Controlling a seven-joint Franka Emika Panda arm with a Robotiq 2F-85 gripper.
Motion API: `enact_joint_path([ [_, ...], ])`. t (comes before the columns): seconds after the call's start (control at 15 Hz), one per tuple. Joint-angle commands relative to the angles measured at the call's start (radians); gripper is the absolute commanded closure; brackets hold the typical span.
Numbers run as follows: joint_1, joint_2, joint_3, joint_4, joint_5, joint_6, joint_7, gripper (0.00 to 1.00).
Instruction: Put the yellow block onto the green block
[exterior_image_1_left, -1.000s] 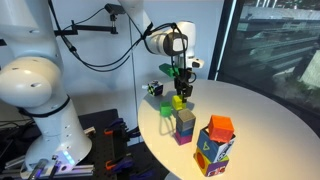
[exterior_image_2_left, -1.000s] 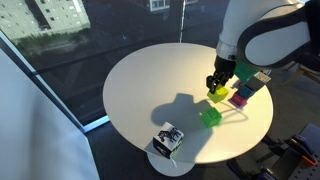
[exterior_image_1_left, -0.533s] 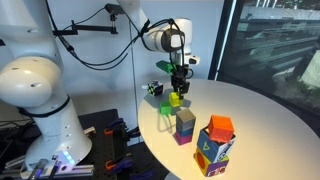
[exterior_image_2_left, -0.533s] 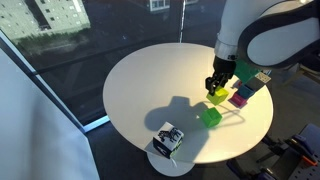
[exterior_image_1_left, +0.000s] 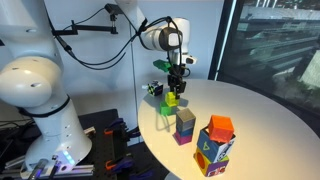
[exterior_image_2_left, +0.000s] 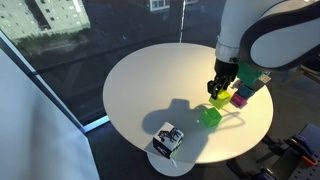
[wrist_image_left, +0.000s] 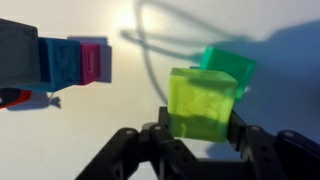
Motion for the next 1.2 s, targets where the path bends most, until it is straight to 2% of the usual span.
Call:
enact_joint_path([
  [0.0, 0.006, -0.023, 0.011, -0.011, -0.012, -0.025, 0.004, 0.69],
  [0.4, 0.020, -0.021, 0.023, -0.019, -0.029, -0.022, 0.025, 0.69],
  [1.13, 0.047, -0.015, 0.033, -0.045, -0.088, -0.017, 0.142, 0.69],
])
